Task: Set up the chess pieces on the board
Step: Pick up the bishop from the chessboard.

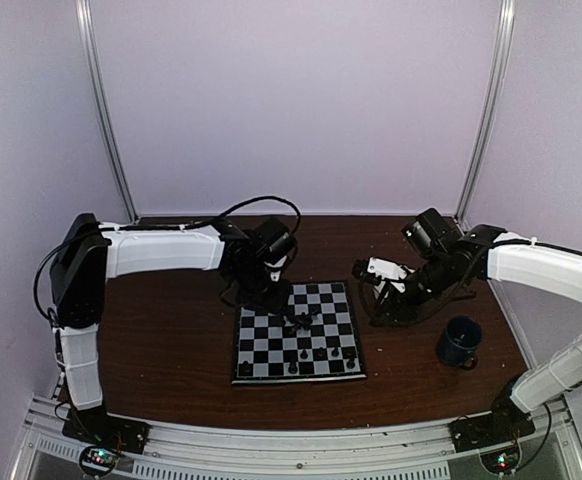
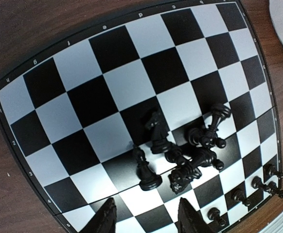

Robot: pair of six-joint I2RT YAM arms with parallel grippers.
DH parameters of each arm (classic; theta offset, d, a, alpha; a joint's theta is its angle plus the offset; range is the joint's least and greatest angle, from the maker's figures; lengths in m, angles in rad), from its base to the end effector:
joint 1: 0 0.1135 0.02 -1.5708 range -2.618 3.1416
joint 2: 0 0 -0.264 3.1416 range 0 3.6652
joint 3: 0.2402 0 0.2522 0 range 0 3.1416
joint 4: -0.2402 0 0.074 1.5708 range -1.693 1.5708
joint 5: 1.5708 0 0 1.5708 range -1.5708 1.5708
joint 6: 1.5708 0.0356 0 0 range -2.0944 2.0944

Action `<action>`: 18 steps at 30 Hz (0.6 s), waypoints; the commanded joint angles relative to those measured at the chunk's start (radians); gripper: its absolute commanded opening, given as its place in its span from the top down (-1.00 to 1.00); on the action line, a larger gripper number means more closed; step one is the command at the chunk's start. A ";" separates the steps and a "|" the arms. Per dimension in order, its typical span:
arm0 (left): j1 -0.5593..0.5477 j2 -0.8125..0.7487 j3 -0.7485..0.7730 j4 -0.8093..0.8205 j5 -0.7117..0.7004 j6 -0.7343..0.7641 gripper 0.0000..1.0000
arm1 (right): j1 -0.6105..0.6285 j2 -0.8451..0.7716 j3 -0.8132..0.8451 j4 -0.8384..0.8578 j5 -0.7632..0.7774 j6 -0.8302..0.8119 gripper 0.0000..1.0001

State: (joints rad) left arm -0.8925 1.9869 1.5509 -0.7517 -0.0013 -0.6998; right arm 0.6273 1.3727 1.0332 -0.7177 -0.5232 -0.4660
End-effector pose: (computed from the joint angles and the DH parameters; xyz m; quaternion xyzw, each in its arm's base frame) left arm 0.2605 -0.3232 0.2043 0.0943 0.9772 -0.1356 0.1336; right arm 0.2086 0.1732 0.2560 -0.5418 0.7640 0.2691 0.2244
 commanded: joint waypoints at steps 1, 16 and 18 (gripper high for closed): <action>-0.014 0.034 0.059 -0.062 -0.036 -0.012 0.14 | -0.006 -0.008 -0.003 0.028 -0.019 0.000 0.09; -0.014 0.107 0.092 -0.067 -0.029 -0.001 0.16 | -0.007 0.011 -0.001 0.029 -0.024 -0.010 0.07; -0.014 0.116 0.099 -0.068 -0.027 0.003 0.17 | -0.006 0.012 -0.001 0.030 -0.028 -0.010 0.07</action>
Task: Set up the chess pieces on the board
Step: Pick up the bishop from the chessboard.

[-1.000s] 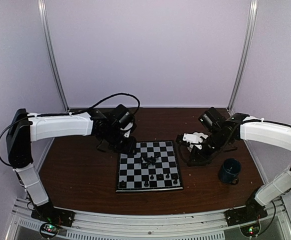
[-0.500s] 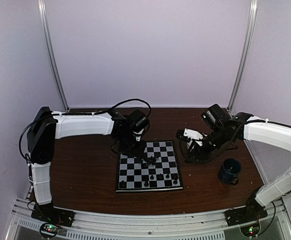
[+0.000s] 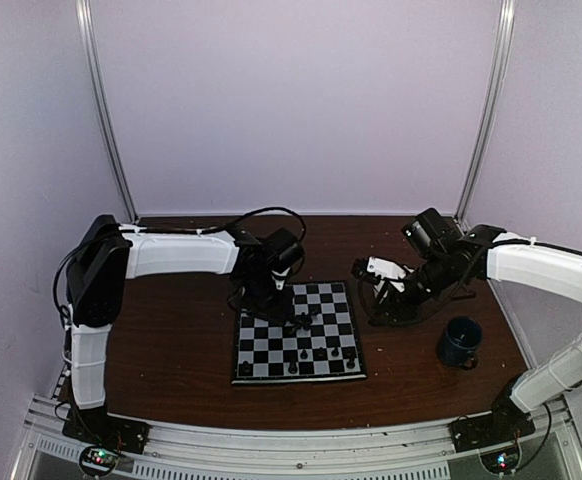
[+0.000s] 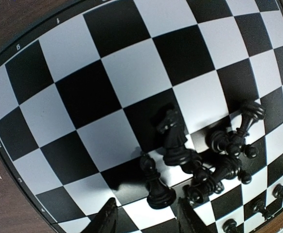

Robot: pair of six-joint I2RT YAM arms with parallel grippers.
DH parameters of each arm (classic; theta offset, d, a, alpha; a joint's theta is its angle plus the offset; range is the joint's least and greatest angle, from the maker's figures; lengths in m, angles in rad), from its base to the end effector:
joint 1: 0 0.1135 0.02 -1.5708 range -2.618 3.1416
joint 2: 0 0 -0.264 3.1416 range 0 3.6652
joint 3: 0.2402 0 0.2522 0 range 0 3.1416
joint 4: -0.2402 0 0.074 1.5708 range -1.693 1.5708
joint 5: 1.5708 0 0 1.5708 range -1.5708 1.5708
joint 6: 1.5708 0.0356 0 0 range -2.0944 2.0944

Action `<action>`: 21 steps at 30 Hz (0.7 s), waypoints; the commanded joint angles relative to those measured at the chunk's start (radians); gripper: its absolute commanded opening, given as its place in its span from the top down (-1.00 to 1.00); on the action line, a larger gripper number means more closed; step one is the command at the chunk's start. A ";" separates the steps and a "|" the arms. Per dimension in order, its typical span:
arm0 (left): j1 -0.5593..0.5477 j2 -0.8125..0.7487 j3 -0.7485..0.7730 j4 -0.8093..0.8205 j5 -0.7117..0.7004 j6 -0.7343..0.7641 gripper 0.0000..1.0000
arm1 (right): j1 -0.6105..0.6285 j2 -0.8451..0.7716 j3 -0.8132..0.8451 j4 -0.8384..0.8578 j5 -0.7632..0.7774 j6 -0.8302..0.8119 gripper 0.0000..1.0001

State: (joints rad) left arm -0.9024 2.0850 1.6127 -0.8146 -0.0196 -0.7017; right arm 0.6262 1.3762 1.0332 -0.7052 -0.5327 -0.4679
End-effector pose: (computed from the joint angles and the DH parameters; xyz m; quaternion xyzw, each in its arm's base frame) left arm 0.2645 -0.3339 0.1801 0.0978 0.9851 -0.0949 0.1053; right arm 0.2098 0.1741 0.2559 -0.5429 0.7606 0.2732 0.2283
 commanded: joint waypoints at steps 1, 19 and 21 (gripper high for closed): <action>-0.004 0.024 0.041 -0.005 -0.008 0.005 0.17 | -0.005 0.009 -0.002 0.017 -0.018 -0.008 0.08; -0.004 0.069 0.062 -0.030 -0.008 0.007 0.27 | -0.005 0.019 -0.001 0.016 -0.023 -0.009 0.07; -0.004 0.071 0.057 -0.029 -0.013 0.005 0.32 | -0.005 0.021 -0.001 0.017 -0.024 -0.010 0.07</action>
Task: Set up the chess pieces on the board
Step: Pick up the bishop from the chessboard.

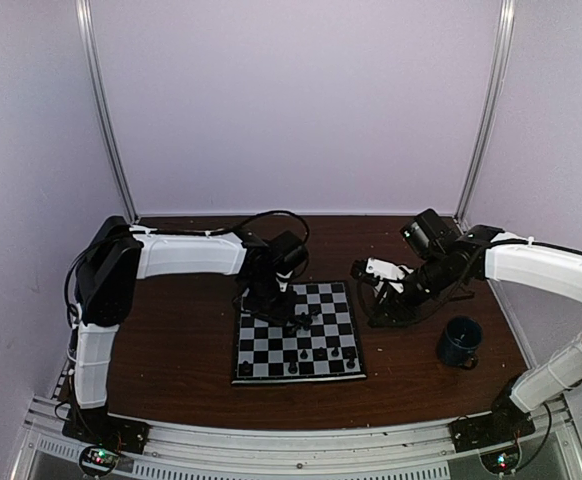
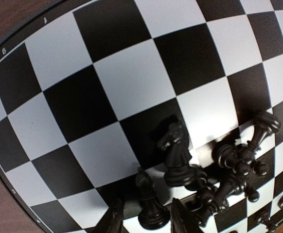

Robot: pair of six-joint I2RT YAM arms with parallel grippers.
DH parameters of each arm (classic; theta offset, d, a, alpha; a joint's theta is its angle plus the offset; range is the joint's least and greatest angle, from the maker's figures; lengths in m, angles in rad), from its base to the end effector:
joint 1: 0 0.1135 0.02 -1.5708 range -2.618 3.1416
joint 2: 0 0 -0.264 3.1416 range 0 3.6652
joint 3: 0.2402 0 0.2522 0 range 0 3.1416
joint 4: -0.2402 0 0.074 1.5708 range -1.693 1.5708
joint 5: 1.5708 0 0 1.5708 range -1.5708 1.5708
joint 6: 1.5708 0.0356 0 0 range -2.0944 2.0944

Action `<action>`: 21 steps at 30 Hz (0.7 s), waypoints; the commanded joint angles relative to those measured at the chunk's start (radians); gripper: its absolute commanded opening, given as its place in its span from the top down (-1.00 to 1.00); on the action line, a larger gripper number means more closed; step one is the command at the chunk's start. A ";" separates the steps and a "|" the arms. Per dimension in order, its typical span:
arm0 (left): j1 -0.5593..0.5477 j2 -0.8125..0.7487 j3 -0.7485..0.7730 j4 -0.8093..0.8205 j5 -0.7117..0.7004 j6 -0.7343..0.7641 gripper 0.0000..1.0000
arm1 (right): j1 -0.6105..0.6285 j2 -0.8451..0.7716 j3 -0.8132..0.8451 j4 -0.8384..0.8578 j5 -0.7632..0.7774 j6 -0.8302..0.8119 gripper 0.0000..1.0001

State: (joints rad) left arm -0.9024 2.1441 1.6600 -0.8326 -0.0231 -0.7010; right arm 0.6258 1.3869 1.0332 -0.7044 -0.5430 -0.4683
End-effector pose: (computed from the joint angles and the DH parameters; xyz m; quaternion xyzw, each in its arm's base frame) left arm 0.2705 -0.3413 0.1683 0.0983 0.9870 -0.0831 0.0963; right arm 0.2109 0.1751 0.2534 -0.5428 0.7605 0.2778 0.2231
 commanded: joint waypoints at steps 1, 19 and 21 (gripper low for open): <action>-0.003 0.014 0.009 -0.012 -0.010 0.005 0.35 | -0.005 0.011 -0.001 0.015 -0.014 -0.009 0.07; -0.004 -0.306 -0.214 0.195 0.011 0.262 0.63 | -0.010 0.027 0.111 -0.034 0.004 0.015 0.09; -0.003 -0.377 -0.264 0.273 0.083 0.316 0.64 | -0.016 0.047 0.162 -0.061 -0.002 0.014 0.09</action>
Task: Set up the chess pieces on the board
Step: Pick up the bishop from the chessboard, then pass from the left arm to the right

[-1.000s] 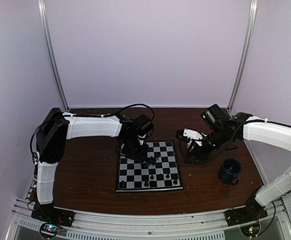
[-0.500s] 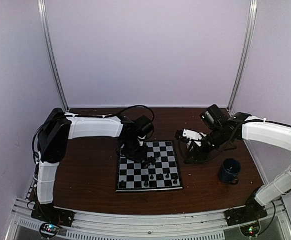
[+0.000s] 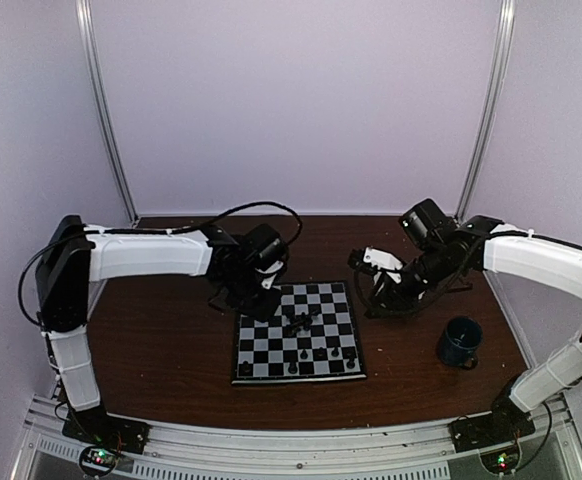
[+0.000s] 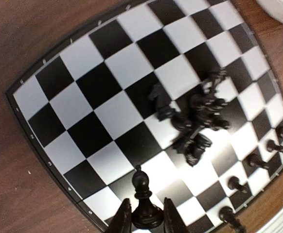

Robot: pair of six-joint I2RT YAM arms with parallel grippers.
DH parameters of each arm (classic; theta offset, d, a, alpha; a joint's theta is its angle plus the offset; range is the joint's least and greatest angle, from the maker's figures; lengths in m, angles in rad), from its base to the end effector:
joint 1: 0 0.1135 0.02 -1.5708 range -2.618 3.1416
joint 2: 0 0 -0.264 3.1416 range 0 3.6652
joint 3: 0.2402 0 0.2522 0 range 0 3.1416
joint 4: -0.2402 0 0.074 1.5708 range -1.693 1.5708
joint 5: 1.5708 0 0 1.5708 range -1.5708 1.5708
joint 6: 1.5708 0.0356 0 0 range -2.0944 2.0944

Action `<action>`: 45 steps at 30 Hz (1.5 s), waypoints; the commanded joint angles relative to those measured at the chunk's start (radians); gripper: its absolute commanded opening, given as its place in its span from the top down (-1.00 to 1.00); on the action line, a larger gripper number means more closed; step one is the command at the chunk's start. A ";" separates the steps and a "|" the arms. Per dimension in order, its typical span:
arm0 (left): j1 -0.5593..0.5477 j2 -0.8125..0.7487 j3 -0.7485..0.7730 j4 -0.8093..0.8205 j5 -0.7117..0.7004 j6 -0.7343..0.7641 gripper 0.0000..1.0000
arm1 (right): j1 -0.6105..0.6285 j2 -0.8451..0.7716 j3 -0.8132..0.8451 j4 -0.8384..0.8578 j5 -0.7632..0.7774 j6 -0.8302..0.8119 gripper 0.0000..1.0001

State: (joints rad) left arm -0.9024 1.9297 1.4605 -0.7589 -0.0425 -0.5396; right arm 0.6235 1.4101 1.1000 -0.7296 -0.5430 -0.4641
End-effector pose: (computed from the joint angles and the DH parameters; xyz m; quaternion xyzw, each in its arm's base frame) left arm 0.2461 -0.3092 0.2002 0.1742 0.9696 -0.0968 0.1419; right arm 0.2184 0.1797 0.2664 -0.5412 0.7591 0.2781 0.2314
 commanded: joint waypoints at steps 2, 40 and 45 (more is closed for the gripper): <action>-0.004 -0.223 -0.108 0.264 0.175 0.205 0.63 | -0.021 0.041 0.149 -0.066 -0.029 0.015 0.09; -0.080 -0.391 -0.229 0.568 0.354 0.281 0.64 | 0.013 0.398 0.482 0.006 -0.664 0.557 0.08; -0.082 -0.392 -0.230 0.574 0.349 0.282 0.65 | 0.029 0.406 0.479 0.007 -0.664 0.559 0.16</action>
State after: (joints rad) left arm -0.9787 1.5444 1.2205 -0.2375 0.2966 -0.2737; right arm 0.6357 1.8053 1.5795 -0.7483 -1.1870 0.0807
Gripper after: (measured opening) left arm 0.188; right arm 0.433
